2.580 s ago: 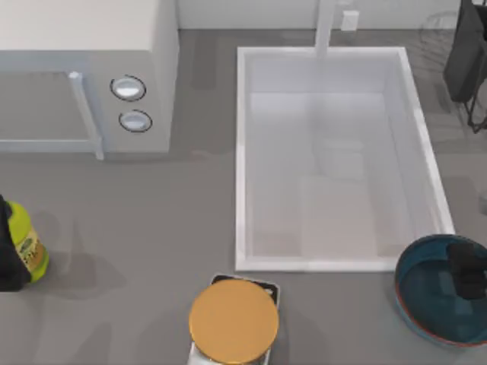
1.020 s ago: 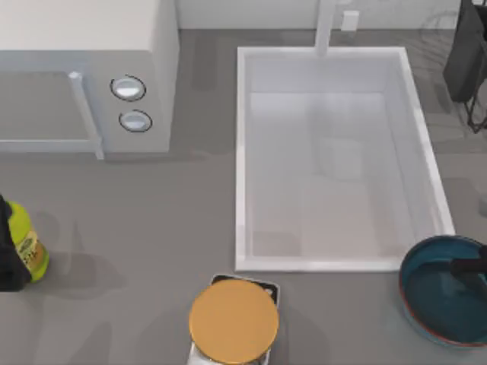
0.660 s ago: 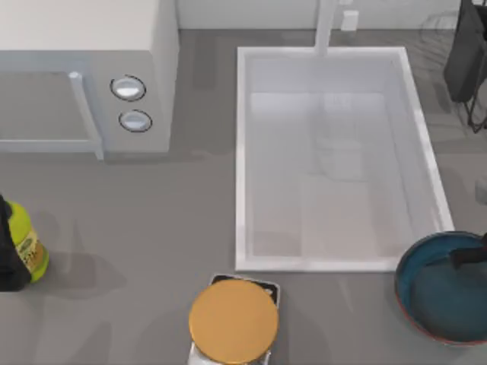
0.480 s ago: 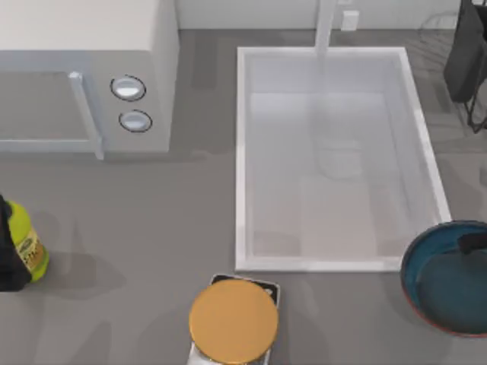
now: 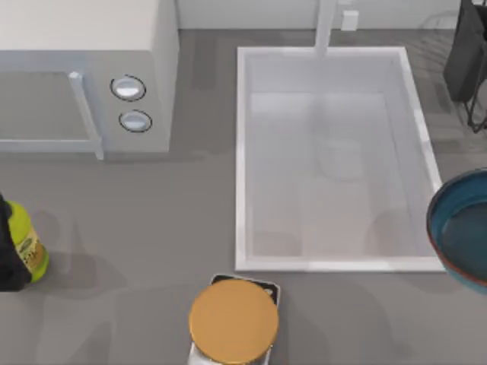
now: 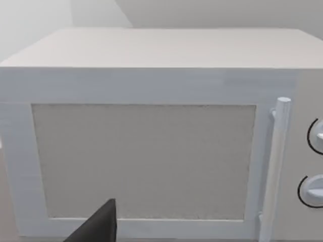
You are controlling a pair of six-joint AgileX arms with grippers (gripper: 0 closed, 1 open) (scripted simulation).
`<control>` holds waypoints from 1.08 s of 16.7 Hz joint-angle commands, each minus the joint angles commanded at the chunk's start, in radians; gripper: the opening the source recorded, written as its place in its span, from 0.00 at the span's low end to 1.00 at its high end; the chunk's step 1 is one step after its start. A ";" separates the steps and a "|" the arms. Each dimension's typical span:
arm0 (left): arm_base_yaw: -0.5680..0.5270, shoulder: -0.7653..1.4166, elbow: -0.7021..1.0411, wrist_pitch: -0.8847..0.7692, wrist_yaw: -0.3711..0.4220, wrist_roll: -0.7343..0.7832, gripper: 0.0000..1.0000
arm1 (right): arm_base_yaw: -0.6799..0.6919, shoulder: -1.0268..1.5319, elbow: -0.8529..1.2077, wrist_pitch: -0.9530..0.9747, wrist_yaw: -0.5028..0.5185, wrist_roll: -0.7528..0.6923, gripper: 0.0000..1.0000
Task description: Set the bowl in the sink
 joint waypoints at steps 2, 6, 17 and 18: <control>0.000 0.000 0.000 0.000 0.000 0.000 1.00 | 0.000 0.000 0.000 0.000 0.000 0.000 0.00; 0.000 0.000 0.000 0.000 0.000 0.000 1.00 | 0.008 0.006 -0.005 0.012 0.004 -0.001 0.00; 0.000 0.000 0.000 0.000 0.000 0.000 1.00 | 0.202 0.159 -0.142 0.814 0.274 -0.042 0.00; 0.000 0.000 0.000 0.000 0.000 0.000 1.00 | 0.226 0.172 -0.164 0.940 0.311 -0.048 0.00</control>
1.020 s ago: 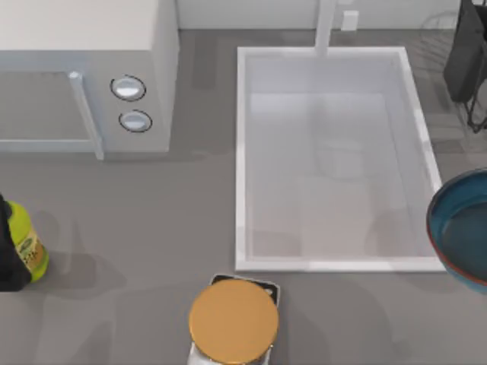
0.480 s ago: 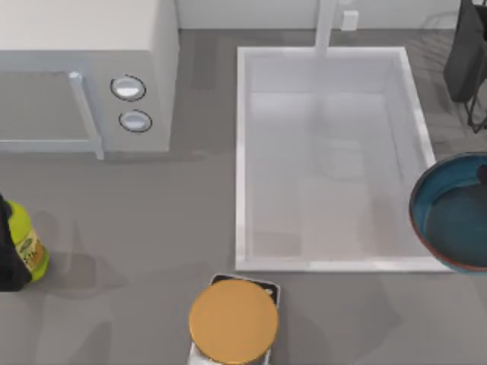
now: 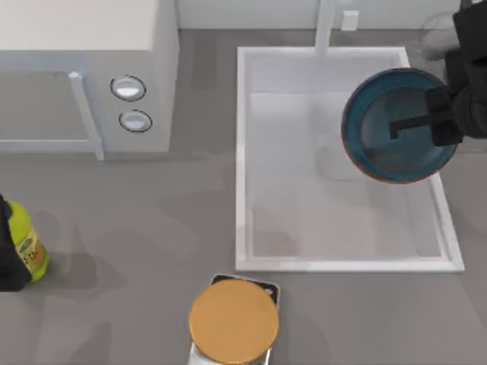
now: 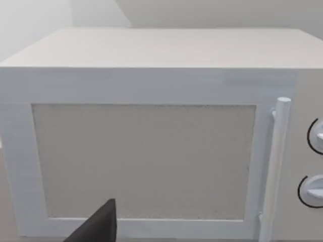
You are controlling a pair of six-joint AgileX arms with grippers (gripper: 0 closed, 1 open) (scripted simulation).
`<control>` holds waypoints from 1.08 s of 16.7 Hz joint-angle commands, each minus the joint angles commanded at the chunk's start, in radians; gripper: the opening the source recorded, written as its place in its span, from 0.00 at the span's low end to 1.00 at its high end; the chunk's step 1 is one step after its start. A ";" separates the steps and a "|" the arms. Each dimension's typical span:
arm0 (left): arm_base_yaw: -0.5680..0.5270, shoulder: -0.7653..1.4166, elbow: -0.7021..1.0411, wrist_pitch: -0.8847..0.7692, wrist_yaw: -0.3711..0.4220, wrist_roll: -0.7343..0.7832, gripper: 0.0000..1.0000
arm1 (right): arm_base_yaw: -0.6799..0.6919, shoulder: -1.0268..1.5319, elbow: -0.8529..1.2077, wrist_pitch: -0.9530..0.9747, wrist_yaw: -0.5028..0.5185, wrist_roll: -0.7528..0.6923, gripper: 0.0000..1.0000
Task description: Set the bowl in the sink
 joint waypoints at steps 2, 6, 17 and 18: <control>0.000 0.000 0.000 0.000 0.000 0.000 1.00 | 0.047 0.020 -0.050 0.258 0.075 -0.014 0.00; 0.000 0.000 0.000 0.000 0.000 0.000 1.00 | 0.138 0.035 -0.163 0.740 0.209 -0.043 0.00; 0.000 0.000 0.000 0.000 0.000 0.000 1.00 | 0.290 0.035 -0.362 1.290 0.360 -0.073 0.00; 0.000 0.000 0.000 0.000 0.000 0.000 1.00 | 0.290 0.035 -0.362 1.290 0.360 -0.073 0.00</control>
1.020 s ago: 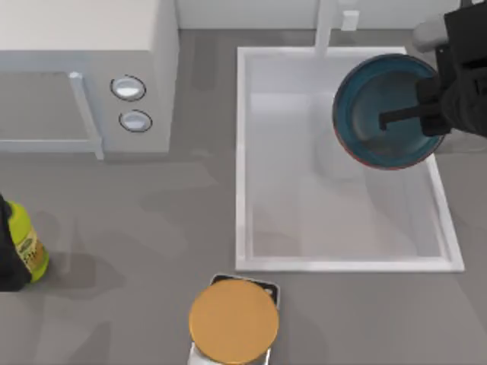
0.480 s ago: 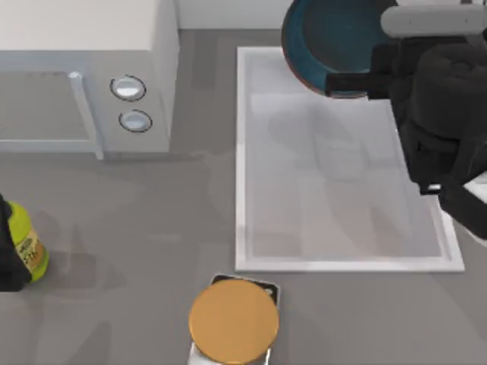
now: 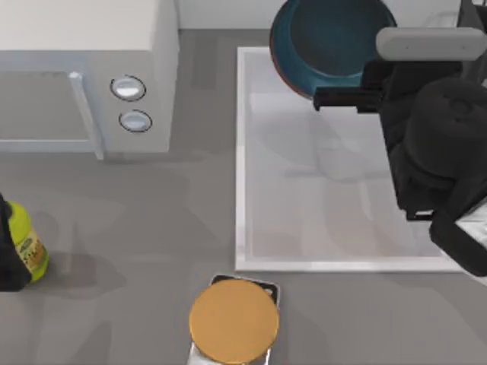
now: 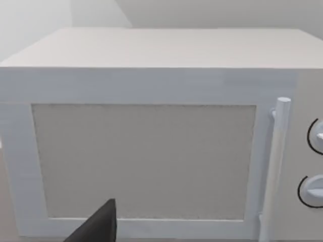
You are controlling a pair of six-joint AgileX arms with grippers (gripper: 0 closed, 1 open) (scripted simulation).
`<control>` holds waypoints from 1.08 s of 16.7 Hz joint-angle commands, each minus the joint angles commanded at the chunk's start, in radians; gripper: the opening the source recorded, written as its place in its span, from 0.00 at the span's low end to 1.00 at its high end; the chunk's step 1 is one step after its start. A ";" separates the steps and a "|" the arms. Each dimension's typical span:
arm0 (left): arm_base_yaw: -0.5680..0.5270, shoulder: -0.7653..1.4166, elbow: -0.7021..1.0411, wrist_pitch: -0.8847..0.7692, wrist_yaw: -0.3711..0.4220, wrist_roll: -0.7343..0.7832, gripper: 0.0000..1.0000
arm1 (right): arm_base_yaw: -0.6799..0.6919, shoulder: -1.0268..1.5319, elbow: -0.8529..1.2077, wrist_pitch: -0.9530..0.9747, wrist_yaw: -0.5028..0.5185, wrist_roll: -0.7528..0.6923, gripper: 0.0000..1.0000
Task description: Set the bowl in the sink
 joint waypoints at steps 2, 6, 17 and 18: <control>0.000 0.000 0.000 0.000 0.000 0.000 1.00 | -0.005 -0.001 0.003 -0.003 -0.003 0.002 0.00; 0.000 0.000 0.000 0.000 0.000 0.000 1.00 | 0.000 0.066 -0.005 0.069 0.001 0.002 0.00; 0.000 0.000 0.000 0.000 0.000 0.000 1.00 | -0.001 0.607 -0.094 0.707 0.011 -0.005 0.00; 0.000 0.000 0.000 0.000 0.000 0.000 1.00 | -0.001 0.623 -0.098 0.725 0.009 -0.005 0.00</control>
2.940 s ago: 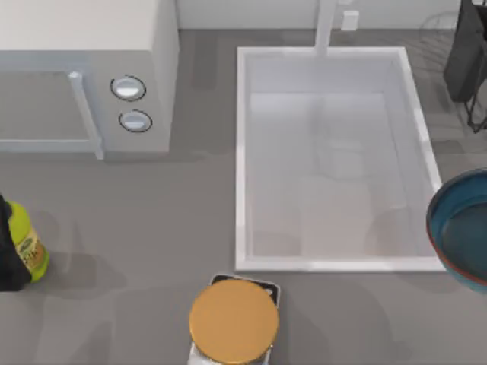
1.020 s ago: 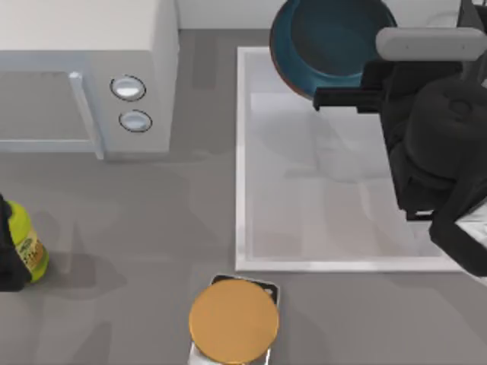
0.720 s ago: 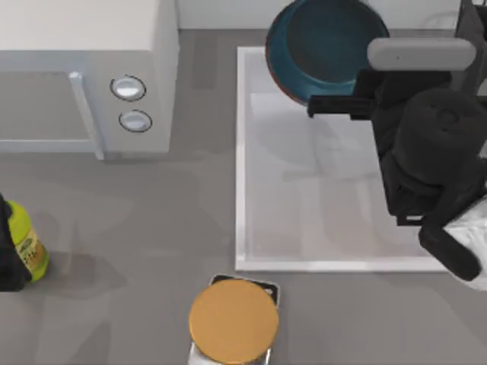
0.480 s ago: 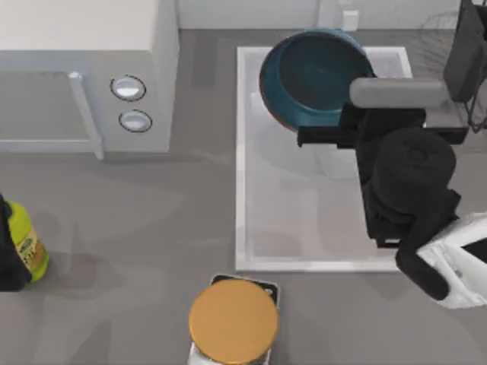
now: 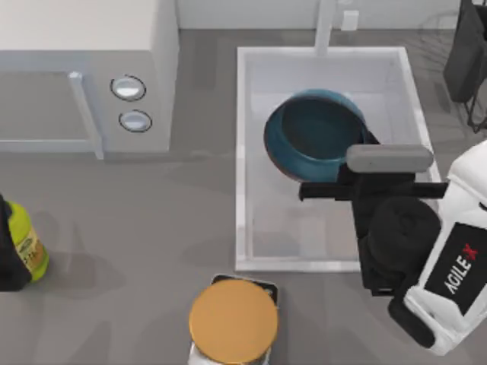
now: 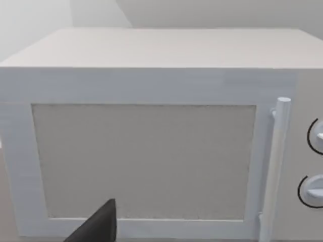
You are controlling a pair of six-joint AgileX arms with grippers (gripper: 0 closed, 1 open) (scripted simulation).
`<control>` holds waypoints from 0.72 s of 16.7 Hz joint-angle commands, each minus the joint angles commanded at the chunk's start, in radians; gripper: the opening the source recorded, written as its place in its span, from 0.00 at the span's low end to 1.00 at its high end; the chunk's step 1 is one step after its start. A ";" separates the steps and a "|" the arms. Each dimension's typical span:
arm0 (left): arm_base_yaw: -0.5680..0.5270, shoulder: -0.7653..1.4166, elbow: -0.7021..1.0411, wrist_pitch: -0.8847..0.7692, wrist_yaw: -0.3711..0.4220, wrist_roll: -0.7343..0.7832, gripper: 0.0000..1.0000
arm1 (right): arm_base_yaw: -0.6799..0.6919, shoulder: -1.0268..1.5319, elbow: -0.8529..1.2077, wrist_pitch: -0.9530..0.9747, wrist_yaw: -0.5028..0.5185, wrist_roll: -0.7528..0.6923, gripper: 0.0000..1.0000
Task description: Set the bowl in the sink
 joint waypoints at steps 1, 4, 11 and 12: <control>0.000 0.000 0.000 0.000 0.000 0.000 1.00 | 0.000 0.007 -0.002 0.007 -0.001 0.000 0.00; 0.000 0.000 0.000 0.000 0.000 0.000 1.00 | 0.000 0.007 -0.002 0.007 -0.001 0.000 0.00; 0.000 0.000 0.000 0.000 0.000 0.000 1.00 | 0.000 0.007 -0.002 0.007 -0.001 0.000 0.45; 0.000 0.000 0.000 0.000 0.000 0.000 1.00 | 0.000 0.007 -0.002 0.007 -0.001 0.000 0.53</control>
